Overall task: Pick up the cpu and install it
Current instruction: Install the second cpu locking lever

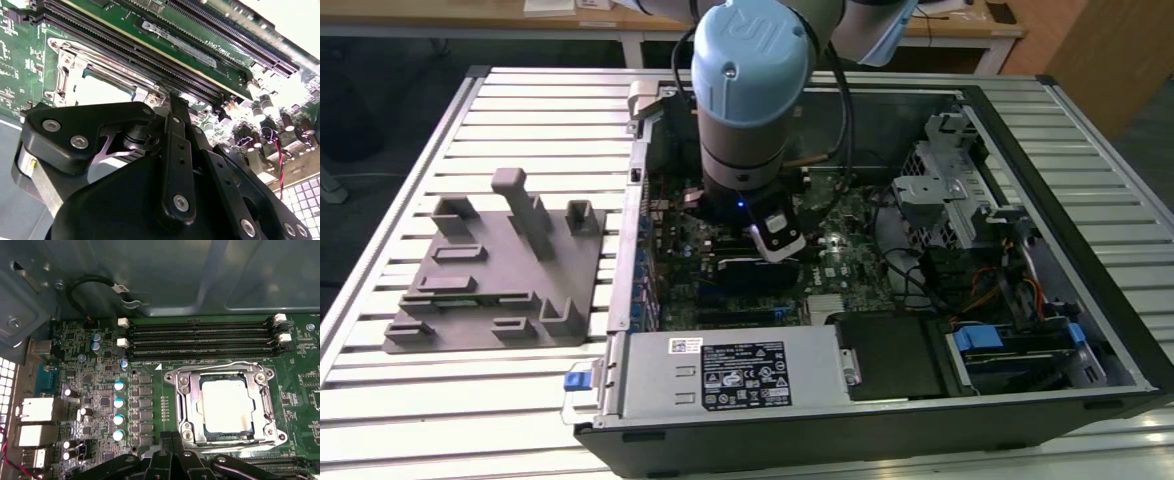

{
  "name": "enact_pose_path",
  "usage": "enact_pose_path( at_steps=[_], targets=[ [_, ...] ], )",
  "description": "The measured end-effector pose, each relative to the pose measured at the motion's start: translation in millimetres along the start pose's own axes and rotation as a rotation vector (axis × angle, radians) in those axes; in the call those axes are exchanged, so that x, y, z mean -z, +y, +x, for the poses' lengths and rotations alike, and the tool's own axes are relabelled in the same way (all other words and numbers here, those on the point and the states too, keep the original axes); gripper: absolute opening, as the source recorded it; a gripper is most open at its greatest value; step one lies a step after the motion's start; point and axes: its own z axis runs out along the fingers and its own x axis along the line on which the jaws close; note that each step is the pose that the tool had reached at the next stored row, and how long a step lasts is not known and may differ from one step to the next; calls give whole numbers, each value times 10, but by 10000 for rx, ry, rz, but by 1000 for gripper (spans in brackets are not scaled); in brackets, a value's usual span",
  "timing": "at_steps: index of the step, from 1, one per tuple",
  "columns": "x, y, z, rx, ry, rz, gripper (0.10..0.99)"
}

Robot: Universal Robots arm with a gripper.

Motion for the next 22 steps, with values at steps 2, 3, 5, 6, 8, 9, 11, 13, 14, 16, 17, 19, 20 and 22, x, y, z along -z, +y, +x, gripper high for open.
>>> enact_pose_path(
  at_steps=[2,3,5,6,8,9,11,13,14,16,17,19,20,22],
  targets=[
    [-9,10,0,1,0,-1,106],
    [-14,10,0,2,-1,-3,106],
    [-26,5,1,0,2,5,106],
    [-32,3,1,-1,2,5,106],
    [-42,0,2,-1,4,6,106],
    [-42,0,1,-1,3,4,106],
    [-40,2,1,1,-1,-2,106],
    [-16,10,0,1,-4,-6,106],
    [1,16,0,1,-3,-8,106],
    [40,27,1,0,-1,-2,106],
    [58,33,0,0,-1,-3,106],
    [108,48,1,0,0,0,106],
    [135,57,0,0,0,0,106],
    [182,72,0,0,-1,-1,106]
  ],
)
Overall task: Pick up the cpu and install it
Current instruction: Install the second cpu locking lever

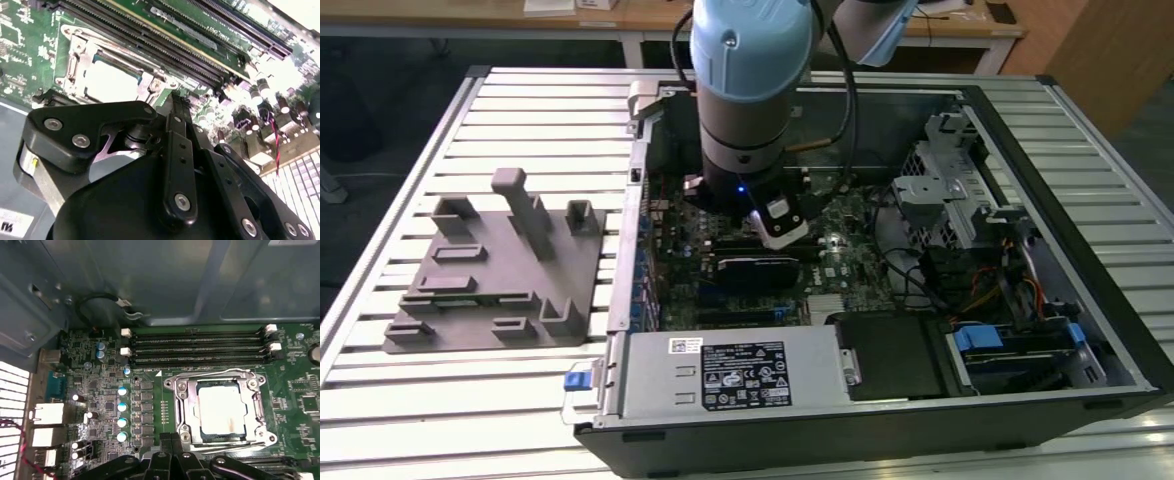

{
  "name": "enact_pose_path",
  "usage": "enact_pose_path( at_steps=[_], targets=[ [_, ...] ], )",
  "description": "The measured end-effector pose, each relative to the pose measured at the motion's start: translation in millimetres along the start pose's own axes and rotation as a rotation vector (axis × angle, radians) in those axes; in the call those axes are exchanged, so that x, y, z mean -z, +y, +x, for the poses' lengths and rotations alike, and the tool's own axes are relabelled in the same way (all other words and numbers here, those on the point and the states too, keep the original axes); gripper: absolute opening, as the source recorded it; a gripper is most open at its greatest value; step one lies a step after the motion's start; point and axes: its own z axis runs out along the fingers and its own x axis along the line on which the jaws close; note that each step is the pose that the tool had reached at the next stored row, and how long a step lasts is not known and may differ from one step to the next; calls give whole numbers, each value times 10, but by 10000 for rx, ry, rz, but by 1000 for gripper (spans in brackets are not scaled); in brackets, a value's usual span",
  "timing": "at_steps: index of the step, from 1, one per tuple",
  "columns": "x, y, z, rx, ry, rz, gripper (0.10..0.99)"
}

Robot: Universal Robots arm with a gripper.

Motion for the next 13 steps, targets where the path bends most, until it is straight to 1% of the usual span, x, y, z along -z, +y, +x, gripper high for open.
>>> enact_pose_path(
  at_steps=[2,3,5,6,10,13],
  targets=[
    [38,12,0,1,0,15,106],
    [44,15,-1,-4,-8,101,106],
    [47,17,0,-30,-37,431,106],
    [47,17,0,-44,-51,548,106],
    [46,22,-11,-47,-53,554,106],
    [37,50,-73,-48,-53,565,106]
  ],
)
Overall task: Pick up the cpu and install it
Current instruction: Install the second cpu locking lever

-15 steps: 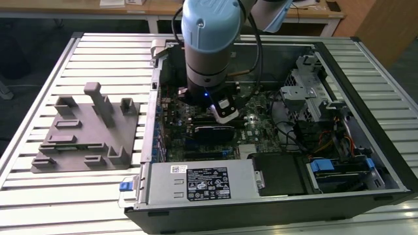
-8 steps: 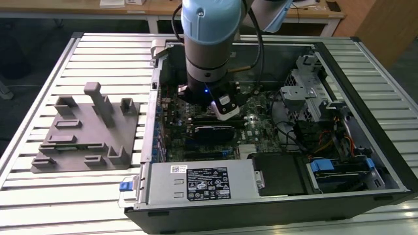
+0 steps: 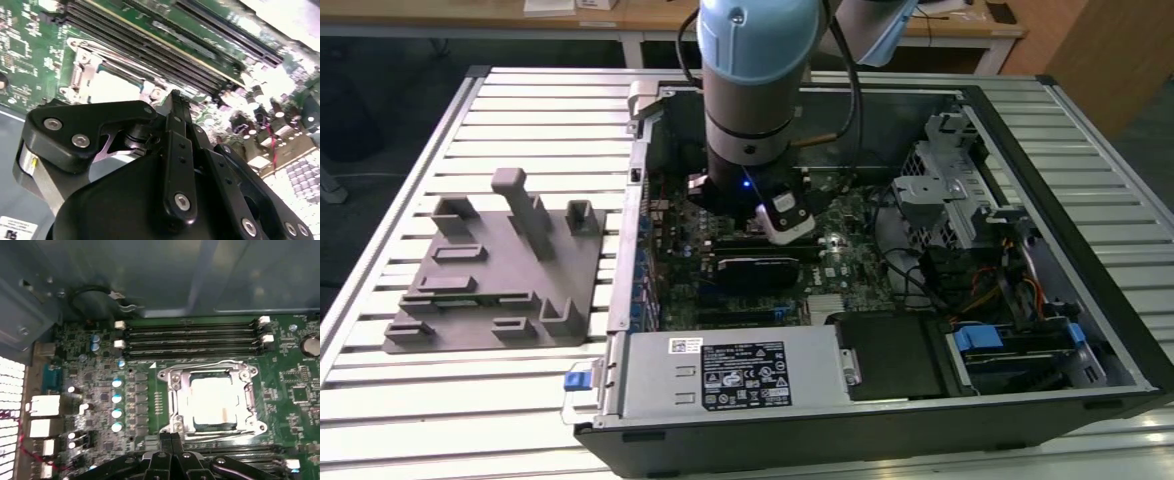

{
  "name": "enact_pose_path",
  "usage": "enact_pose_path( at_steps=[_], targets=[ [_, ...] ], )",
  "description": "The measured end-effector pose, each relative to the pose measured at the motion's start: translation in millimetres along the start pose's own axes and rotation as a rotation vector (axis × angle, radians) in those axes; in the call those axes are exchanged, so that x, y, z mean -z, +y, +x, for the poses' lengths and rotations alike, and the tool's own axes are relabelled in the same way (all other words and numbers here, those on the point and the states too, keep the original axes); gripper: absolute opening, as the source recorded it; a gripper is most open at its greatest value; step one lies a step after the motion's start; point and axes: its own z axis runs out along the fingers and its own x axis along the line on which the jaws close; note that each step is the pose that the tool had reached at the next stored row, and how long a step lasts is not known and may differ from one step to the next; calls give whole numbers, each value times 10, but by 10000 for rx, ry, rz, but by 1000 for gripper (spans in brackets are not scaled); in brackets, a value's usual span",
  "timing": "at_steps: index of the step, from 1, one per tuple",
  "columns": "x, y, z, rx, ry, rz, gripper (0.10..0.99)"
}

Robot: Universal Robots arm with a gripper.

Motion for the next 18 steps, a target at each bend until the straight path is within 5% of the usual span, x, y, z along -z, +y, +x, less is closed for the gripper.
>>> enact_pose_path(
  at_steps=[5,9,18],
  targets=[
    [-48,181,-26,1,-2,16,106],
    [-66,237,-110,-4,-6,67,106],
    [-84,293,-307,-68,-47,463,106]
  ],
)
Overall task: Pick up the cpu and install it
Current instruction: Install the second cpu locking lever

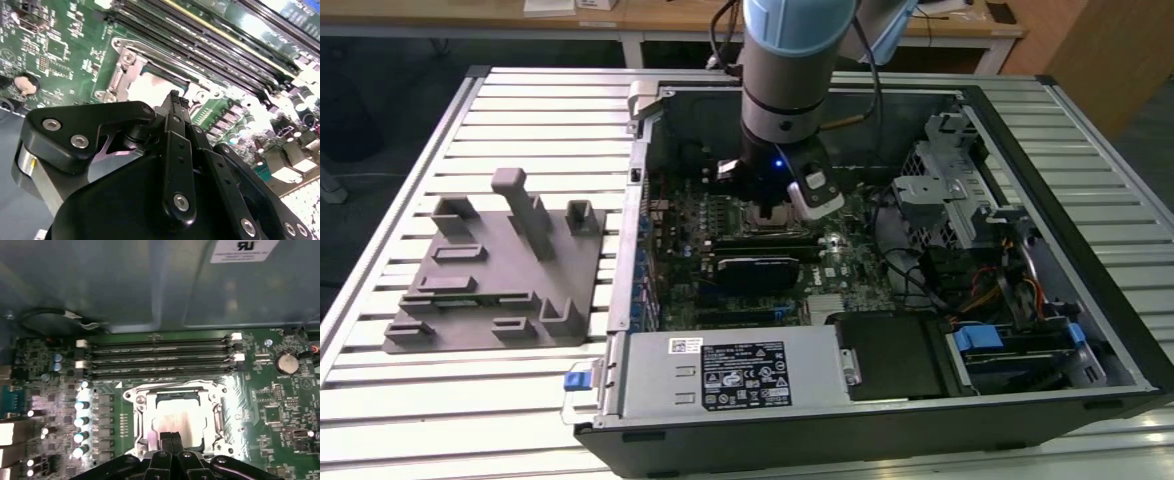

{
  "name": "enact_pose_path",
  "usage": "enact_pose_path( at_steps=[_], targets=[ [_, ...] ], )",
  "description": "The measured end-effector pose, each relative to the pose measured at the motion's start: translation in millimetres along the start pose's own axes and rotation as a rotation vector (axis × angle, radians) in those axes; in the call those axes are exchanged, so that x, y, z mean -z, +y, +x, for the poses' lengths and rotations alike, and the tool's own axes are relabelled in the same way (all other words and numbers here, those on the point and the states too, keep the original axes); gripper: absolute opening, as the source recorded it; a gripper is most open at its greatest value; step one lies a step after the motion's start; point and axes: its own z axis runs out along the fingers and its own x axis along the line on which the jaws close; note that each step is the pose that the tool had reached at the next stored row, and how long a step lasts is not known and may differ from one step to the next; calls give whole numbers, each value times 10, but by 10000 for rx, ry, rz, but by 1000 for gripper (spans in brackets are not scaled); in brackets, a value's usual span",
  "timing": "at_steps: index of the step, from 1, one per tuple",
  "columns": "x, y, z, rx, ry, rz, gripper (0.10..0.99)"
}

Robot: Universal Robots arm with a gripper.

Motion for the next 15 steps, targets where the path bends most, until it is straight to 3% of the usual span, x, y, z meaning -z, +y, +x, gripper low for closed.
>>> enact_pose_path(
  at_steps=[5,9,15],
  targets=[
    [-19,83,-45,3,-3,30,106],
    [-22,91,-144,-8,-10,109,106],
    [-22,91,-155,-8,-10,109,106]
  ],
)
